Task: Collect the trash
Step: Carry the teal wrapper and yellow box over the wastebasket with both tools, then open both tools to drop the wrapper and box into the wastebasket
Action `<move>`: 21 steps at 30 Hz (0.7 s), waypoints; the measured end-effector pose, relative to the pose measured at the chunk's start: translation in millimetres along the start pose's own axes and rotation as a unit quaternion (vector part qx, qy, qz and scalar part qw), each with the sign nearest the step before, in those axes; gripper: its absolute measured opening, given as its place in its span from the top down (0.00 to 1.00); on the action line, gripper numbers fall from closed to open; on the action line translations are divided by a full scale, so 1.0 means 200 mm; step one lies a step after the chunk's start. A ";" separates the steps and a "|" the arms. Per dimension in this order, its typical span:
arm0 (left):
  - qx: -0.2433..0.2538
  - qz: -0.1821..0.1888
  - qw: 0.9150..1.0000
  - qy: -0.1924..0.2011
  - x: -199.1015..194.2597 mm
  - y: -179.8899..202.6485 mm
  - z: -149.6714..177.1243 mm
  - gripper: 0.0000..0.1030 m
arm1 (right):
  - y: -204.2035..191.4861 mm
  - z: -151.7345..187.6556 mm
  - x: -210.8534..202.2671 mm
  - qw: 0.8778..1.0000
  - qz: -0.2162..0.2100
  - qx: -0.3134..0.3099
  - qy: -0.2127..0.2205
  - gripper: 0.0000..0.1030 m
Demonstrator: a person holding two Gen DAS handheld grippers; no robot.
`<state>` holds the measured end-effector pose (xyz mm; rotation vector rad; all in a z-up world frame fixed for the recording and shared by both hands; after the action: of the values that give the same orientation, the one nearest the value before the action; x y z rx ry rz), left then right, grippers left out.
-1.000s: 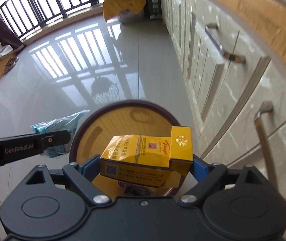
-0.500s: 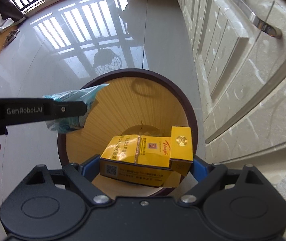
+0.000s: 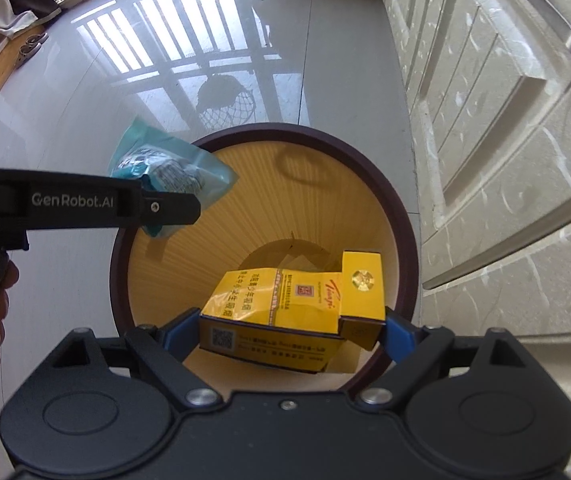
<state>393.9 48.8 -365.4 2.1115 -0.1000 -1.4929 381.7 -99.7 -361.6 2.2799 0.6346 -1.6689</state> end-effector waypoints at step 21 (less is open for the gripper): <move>0.025 -0.038 0.998 -0.037 0.04 -0.02 0.06 0.77 | -0.03 0.01 0.04 1.000 0.005 -0.025 -0.014 0.05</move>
<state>384.4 45.0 -376.7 2.1211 -0.0864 -1.6291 379.8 -93.4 -369.4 2.2185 0.6514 -1.6575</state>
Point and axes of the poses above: each gripper's, at about its wrist camera, not at the fingertips, and x roughly the way its jaws point, y to its right, z to its underside, the point moved 3 cm from there along x, roughly the way its jaws point, and after that the axes turned 14 degrees about -x, right-handed, at the moved point
